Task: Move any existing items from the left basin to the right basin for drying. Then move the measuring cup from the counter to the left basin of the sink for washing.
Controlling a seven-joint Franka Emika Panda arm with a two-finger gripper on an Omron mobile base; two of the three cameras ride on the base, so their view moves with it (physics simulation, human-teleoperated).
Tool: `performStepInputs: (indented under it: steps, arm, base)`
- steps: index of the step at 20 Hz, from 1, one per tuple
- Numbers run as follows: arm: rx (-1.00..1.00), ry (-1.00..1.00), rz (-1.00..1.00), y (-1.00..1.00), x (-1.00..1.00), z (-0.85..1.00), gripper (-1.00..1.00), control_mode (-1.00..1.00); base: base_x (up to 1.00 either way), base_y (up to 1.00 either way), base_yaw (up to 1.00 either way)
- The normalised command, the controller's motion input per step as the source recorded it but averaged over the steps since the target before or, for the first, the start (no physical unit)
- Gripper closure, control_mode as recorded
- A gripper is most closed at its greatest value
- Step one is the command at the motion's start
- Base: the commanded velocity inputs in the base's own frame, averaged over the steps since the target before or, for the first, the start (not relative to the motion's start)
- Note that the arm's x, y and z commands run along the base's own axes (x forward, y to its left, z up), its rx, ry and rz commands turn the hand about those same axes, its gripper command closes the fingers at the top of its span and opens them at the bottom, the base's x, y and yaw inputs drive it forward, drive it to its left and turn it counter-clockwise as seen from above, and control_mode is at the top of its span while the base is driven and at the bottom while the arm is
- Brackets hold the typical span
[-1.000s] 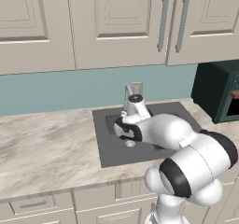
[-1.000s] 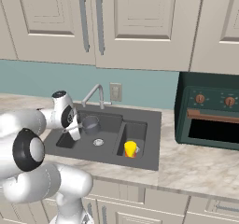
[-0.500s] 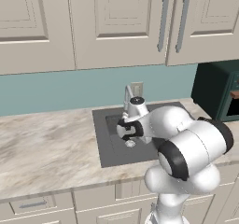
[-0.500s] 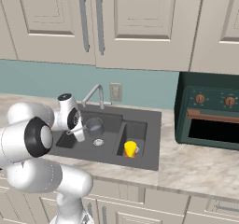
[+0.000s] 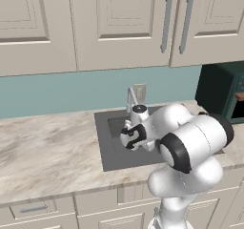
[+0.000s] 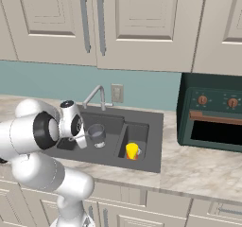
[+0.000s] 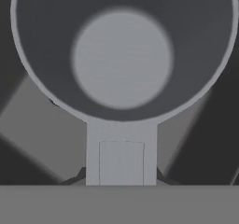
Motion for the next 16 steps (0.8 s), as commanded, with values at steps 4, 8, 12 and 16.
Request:
performStepInputs:
  steps: [4, 8, 12, 16]
  arm:
    - [0.00, 0.00, 0.00, -0.01, 0.00, -0.23, 1.00, -1.00]
    - [0.00, -0.02, 0.00, 0.00, 0.00, -0.21, 1.00, -1.00]
    - [0.00, -0.02, 0.00, 0.00, 0.02, -0.24, 1.00, -1.00]
    - [0.00, -0.02, 0.00, 0.00, 0.01, -0.19, 1.00, -1.00]
  base:
    - [0.00, 0.00, 0.00]
    - [0.00, 0.00, 0.00]
    - [0.00, 0.00, 0.00]
    - [0.00, 0.00, 0.00]
